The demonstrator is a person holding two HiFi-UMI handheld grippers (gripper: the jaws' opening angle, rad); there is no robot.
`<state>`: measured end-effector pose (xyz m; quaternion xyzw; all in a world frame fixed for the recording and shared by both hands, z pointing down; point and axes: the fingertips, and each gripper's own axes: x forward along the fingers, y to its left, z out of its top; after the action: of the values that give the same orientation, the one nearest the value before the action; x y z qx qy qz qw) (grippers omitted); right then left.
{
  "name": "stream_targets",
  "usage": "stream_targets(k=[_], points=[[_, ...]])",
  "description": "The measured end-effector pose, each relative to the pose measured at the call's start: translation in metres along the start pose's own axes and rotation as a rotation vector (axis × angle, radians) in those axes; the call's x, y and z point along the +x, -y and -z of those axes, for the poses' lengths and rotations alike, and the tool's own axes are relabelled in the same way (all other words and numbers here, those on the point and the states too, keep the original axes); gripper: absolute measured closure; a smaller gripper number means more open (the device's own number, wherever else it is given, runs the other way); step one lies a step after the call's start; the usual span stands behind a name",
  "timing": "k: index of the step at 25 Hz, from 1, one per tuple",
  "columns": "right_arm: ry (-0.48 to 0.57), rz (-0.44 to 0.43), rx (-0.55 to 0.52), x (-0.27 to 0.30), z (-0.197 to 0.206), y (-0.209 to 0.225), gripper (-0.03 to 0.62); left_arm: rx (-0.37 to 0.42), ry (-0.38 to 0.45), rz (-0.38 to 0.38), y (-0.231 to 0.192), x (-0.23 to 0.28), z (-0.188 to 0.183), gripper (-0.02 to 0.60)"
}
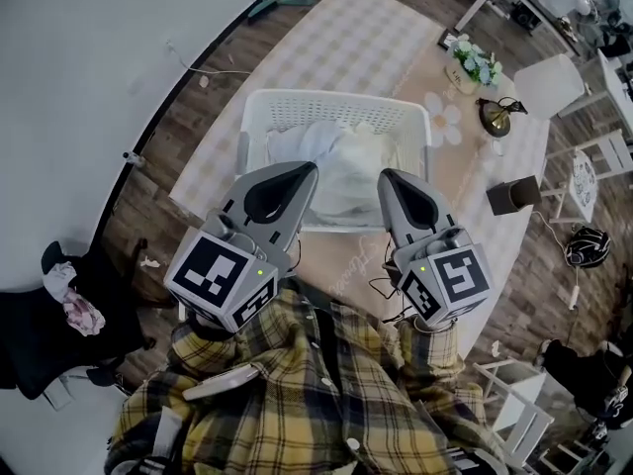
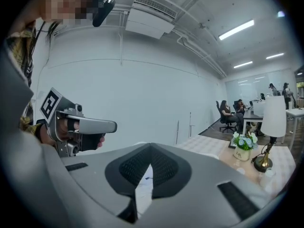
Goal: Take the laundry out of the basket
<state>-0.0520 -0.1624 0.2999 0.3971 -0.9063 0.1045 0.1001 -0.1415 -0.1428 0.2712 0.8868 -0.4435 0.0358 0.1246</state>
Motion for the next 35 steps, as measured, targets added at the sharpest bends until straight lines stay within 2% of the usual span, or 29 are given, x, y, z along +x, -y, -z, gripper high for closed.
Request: stream_targets(k=[7, 18, 23, 27, 29, 33, 35], points=[[-0.012, 0.032, 0.017, 0.023, -0.004, 0.009, 0.582, 0.0, -0.041, 0.075, -0.013, 0.025, 0.0, 0.569], [-0.043, 0.085, 0.028, 0.039, 0.002, 0.028, 0.582, -0.002, -0.104, 0.109, -0.031, 0.055, 0.012, 0.569], [-0.076, 0.076, 0.041, 0.044, 0.01, 0.035, 0.582, 0.008, -0.144, 0.106, -0.039, 0.067, 0.02, 0.563], [-0.126, 0.043, 0.031, 0.053, 0.021, 0.038, 0.565, 0.054, -0.23, 0.085, -0.051, 0.078, 0.035, 0.524], [-0.165, 0.018, 0.026, 0.059, 0.024, 0.043, 0.561, 0.071, -0.282, 0.078, -0.058, 0.089, 0.042, 0.482], [-0.283, -0.077, -0.003, 0.069, 0.038, 0.04, 0.455, 0.114, -0.387, 0.09, -0.066, 0.107, 0.057, 0.421], [-0.326, -0.11, -0.029, 0.07, 0.051, 0.032, 0.441, 0.133, -0.432, 0.101, -0.068, 0.109, 0.071, 0.391]])
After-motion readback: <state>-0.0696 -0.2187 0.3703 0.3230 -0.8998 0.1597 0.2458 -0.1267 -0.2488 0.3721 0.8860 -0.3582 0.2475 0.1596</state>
